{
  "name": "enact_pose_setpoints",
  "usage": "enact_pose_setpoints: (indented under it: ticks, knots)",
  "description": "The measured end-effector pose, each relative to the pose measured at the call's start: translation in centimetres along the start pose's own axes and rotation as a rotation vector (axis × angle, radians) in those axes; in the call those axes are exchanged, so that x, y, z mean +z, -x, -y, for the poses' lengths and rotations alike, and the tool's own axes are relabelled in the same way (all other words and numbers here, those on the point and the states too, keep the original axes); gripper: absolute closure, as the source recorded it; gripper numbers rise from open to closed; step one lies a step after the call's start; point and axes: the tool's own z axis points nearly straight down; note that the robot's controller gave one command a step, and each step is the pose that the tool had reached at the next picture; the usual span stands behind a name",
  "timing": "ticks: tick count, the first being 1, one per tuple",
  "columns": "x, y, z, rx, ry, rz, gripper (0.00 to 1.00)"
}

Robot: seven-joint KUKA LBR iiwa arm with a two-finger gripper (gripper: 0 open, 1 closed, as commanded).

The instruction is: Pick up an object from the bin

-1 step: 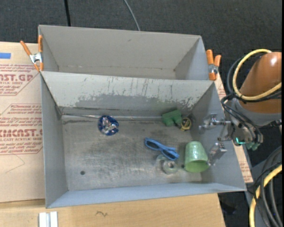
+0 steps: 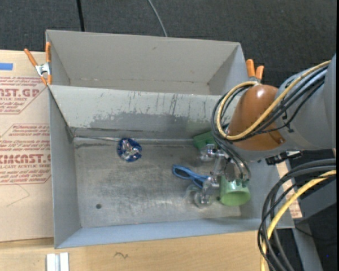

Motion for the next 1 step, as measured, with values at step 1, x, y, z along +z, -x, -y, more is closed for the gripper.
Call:
enact_pose_setpoints:
  ticks: [1]
  knots:
    - [-1.53, -0.26, -1.48, 0.090, 0.002, -0.007, 0.00]
